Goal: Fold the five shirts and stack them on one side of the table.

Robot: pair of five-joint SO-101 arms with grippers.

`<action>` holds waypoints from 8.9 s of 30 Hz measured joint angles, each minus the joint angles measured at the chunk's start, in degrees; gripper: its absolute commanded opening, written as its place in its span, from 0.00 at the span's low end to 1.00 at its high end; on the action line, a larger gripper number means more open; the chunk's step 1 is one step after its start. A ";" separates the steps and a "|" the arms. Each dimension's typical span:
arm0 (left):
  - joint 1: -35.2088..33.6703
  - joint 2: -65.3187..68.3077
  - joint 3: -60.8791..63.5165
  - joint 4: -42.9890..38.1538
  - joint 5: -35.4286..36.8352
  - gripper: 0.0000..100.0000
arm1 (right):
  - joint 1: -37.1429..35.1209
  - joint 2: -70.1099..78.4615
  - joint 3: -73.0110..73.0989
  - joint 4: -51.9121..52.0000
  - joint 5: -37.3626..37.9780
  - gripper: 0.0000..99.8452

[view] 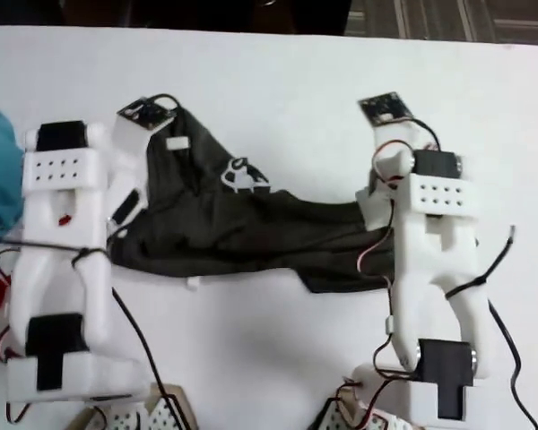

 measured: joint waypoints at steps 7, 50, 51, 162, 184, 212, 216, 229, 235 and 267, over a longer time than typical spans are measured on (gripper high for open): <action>0.18 -7.21 18.29 -6.77 -11.69 0.17 | -3.78 0.00 0.00 0.00 0.00 0.34; 3.87 11.78 -8.88 1.76 3.60 0.03 | -4.04 -0.09 6.95 -5.80 0.00 0.34; 3.69 10.90 -7.56 1.85 2.20 0.03 | -4.13 -0.09 6.95 -5.80 0.00 0.34; -13.36 -8.44 42.90 -42.02 -25.85 0.23 | -4.13 -13.71 16.70 -1.23 0.00 0.34; -13.80 4.13 33.85 -39.12 -26.55 0.23 | -4.13 -13.71 16.18 1.23 0.00 0.34; -9.76 -3.87 29.80 -32.00 -16.88 0.03 | -4.22 -13.71 16.18 0.53 0.00 0.34; -9.76 -7.03 29.80 -31.91 -16.09 0.03 | -6.42 -13.80 20.75 2.46 3.78 0.35; -9.76 -7.21 29.80 -31.91 -15.65 0.03 | -7.91 8.09 21.45 -17.76 -0.62 0.35; -9.76 -7.21 29.80 -31.91 -15.65 0.03 | -7.91 25.49 1.05 -13.71 -4.48 0.35; -9.76 -7.21 29.80 -31.91 -15.47 0.03 | -5.80 37.71 -34.29 18.90 -6.33 0.35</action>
